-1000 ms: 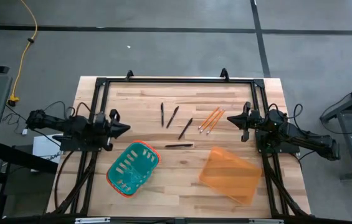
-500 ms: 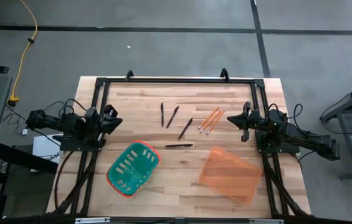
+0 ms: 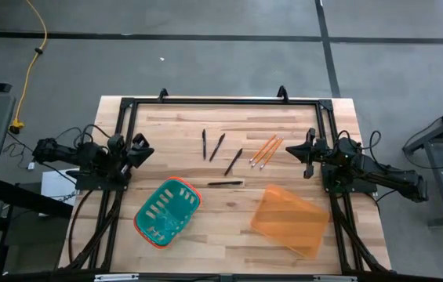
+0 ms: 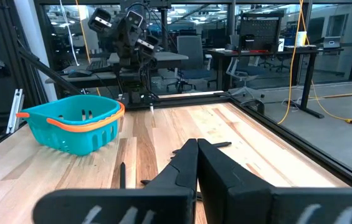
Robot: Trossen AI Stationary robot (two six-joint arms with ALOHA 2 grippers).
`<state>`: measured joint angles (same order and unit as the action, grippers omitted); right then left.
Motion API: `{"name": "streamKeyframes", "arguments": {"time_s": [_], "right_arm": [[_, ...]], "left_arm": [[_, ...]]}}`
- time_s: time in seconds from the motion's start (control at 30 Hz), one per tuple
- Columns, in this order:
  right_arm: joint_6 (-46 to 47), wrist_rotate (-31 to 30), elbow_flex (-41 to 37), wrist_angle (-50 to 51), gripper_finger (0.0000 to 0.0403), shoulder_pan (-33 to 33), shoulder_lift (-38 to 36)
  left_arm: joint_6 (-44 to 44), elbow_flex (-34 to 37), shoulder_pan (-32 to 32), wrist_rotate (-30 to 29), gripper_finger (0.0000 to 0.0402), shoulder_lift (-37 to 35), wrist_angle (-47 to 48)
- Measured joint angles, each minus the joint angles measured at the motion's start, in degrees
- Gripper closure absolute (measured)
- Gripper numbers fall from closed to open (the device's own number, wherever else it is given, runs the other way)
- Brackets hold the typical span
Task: Sort pens & pencils
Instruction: Put the bottom black ballpen into the blue bin
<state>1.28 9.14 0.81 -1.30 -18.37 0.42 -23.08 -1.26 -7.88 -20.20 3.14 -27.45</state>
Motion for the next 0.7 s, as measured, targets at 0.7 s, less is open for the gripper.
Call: {"name": "streamKeyframes", "arguments": {"time_s": [0.7], "right_arm": [[0.00,0.01,-0.01,0.00,0.0402,-0.02,0.01]], "left_arm": [[-5.78,-29.99,0.04,-2.91,0.0396,49.71,32.85]]}}
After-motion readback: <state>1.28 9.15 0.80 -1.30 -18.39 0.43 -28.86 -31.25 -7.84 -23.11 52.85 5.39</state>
